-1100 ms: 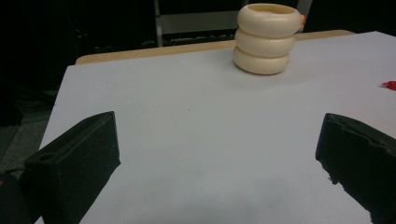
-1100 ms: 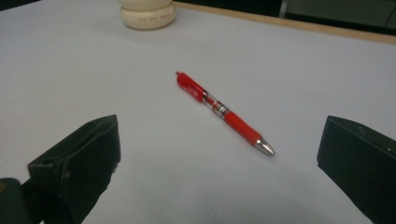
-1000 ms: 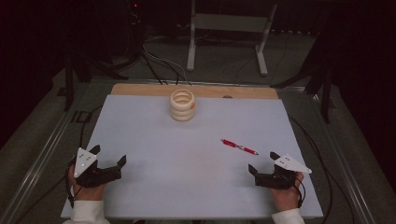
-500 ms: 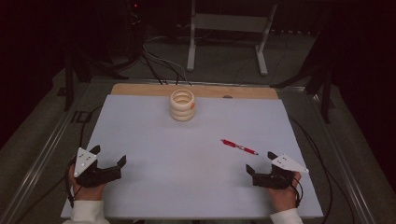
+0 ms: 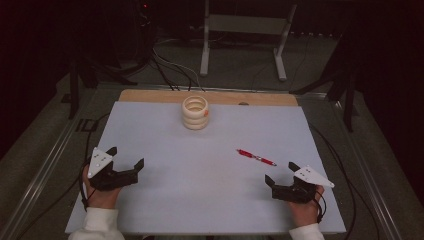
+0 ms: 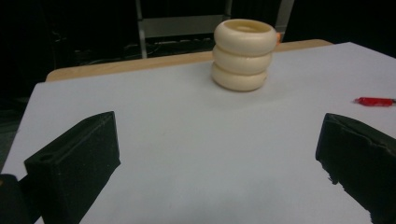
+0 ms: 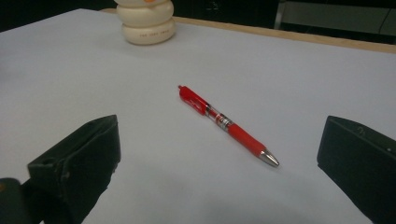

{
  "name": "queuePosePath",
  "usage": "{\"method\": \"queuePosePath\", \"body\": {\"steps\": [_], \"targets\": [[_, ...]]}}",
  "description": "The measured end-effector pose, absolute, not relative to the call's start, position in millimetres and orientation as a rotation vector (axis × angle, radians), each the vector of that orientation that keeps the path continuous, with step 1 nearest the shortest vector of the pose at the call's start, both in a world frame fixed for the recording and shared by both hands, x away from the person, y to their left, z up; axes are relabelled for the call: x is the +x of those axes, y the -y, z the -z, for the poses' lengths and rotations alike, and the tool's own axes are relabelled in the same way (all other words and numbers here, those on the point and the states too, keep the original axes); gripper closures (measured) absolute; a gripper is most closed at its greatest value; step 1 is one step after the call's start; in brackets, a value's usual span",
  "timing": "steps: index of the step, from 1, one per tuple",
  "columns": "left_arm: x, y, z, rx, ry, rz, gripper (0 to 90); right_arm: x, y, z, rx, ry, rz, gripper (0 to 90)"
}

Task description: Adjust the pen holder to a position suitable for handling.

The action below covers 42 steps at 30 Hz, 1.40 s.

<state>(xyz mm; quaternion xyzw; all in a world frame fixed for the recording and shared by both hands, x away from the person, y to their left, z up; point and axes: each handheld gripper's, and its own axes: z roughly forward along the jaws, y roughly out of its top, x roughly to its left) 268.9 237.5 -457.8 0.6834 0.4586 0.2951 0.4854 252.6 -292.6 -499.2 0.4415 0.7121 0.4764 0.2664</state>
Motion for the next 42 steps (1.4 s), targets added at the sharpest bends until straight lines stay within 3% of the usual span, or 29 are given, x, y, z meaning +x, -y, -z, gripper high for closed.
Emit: {"method": "queuePosePath", "body": {"steps": [42], "targets": [[408, -137, 441, 1.727, -1.139, -0.748, 0.3, 254, 299, 499, 1.209, -1.866, -1.297, 0.0]]}}
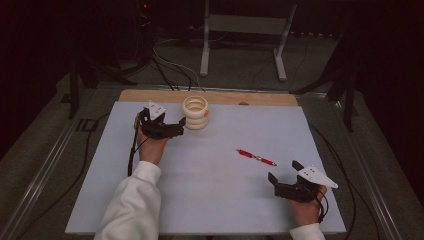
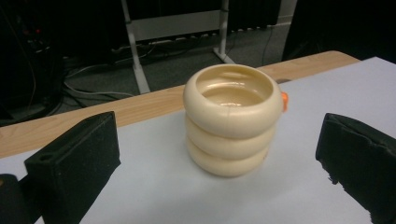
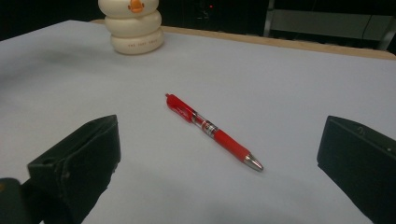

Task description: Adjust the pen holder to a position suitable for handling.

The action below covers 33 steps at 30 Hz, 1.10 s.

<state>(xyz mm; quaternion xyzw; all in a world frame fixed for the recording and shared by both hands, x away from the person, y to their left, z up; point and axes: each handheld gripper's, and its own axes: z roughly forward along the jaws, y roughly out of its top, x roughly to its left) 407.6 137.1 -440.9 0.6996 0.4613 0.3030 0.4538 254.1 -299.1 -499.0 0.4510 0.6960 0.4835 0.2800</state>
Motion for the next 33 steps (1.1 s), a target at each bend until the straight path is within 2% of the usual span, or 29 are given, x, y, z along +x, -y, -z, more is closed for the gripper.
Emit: {"method": "queuePosePath", "body": {"steps": [22, 30, 32, 33], "targets": [[459, -100, 458, 1.736, -1.262, -0.739, 0.4, 255, 299, 499, 1.209, -1.862, -1.301, 0.0], [475, -94, 462, 1.681, -1.399, -0.647, 1.5, 255, 300, 499, 1.213, -1.867, -1.306, 0.0], [477, -93, 463, 1.679, -1.402, -0.642, 3.2, 255, 300, 499, 1.213, -1.867, -1.307, 0.0], [478, -92, 463, 1.679, -1.408, -0.645, 8.9, 255, 300, 499, 1.212, -1.867, -1.307, 0.0]]}}
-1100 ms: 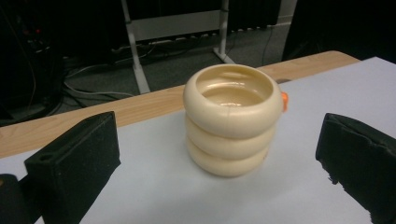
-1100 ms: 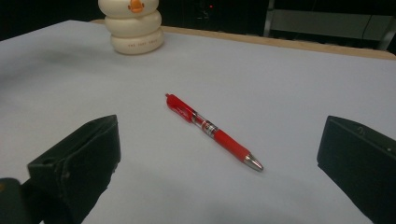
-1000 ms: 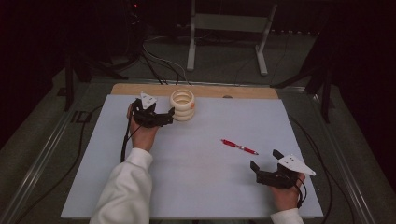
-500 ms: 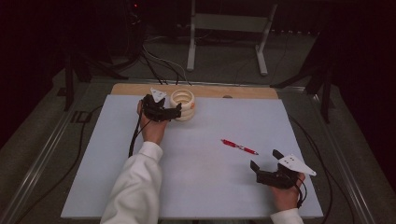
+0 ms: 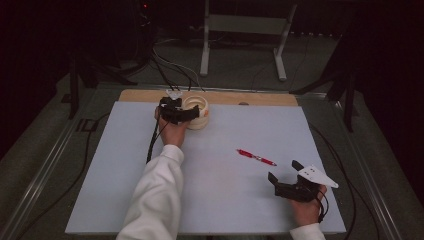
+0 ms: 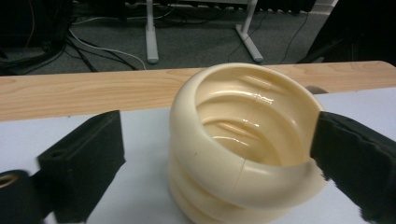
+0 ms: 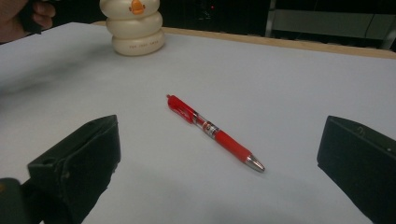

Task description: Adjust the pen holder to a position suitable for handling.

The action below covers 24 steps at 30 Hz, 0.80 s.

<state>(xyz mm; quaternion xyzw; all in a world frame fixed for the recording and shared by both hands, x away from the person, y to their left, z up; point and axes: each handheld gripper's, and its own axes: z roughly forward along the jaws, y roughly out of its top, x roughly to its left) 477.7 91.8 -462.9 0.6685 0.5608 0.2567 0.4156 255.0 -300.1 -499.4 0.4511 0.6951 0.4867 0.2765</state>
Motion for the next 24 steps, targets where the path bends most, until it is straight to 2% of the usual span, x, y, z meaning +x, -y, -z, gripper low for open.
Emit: {"method": "queuePosePath", "body": {"steps": [3, 4, 5, 6, 8, 10, 12, 15, 24], "targets": [[480, -89, 464, 1.694, -1.421, -0.659, 22.9, 255, 300, 499, 1.212, -1.867, -1.307, 0.0], [481, -90, 465, 1.698, -1.431, -0.652, 22.9, 255, 300, 499, 1.212, -1.867, -1.307, 0.0], [481, -91, 466, 1.684, -1.433, -0.630, 40.2, 255, 300, 499, 1.211, -1.868, -1.308, 0.0], [480, -91, 467, 1.671, -1.432, -0.618, 40.2, 255, 300, 499, 1.211, -1.868, -1.308, 0.0], [479, -90, 467, 1.689, -1.447, -0.635, 48.6, 255, 300, 499, 1.211, -1.867, -1.312, 0.0], [478, -88, 467, 1.724, -1.455, -0.642, 62.2, 255, 300, 499, 1.209, -1.868, -1.311, 0.0], [478, -87, 468, 1.739, -1.458, -0.652, 72.1, 255, 300, 499, 1.209, -1.869, -1.311, 0.0], [475, -82, 470, 1.782, -1.438, -0.675, 77.2, 254, 300, 499, 1.207, -1.866, -1.313, 0.0], [471, -82, 467, 1.792, -1.383, -0.635, 78.4, 254, 301, 499, 1.211, -1.861, -1.314, 0.0]]}}
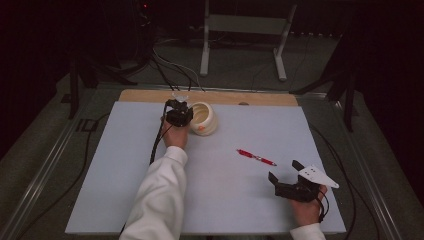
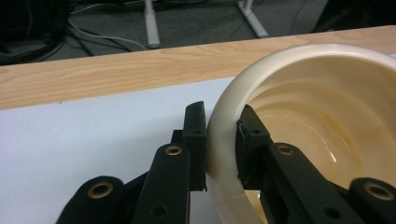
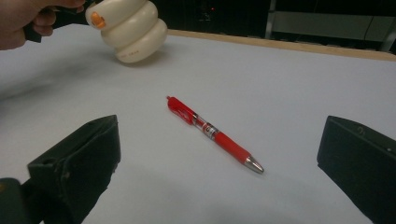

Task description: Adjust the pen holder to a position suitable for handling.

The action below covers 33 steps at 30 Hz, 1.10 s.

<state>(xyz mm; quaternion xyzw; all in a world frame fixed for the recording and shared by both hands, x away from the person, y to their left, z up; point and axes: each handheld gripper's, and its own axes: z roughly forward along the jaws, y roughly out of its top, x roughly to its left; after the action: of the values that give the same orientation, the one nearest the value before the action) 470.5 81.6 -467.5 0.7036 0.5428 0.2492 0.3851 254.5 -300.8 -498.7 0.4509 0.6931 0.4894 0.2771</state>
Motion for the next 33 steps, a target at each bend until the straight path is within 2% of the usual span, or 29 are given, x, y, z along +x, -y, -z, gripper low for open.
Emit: {"method": "queuePosePath", "body": {"steps": [6, 33], "targets": [[456, -85, 463, 1.778, -1.361, -0.592, 78.4, 255, 301, 499, 1.213, -1.862, -1.314, 0.0], [370, -86, 443, 1.939, -1.187, -0.531, 78.3, 255, 298, 499, 1.203, -1.870, -1.302, 0.0]]}}
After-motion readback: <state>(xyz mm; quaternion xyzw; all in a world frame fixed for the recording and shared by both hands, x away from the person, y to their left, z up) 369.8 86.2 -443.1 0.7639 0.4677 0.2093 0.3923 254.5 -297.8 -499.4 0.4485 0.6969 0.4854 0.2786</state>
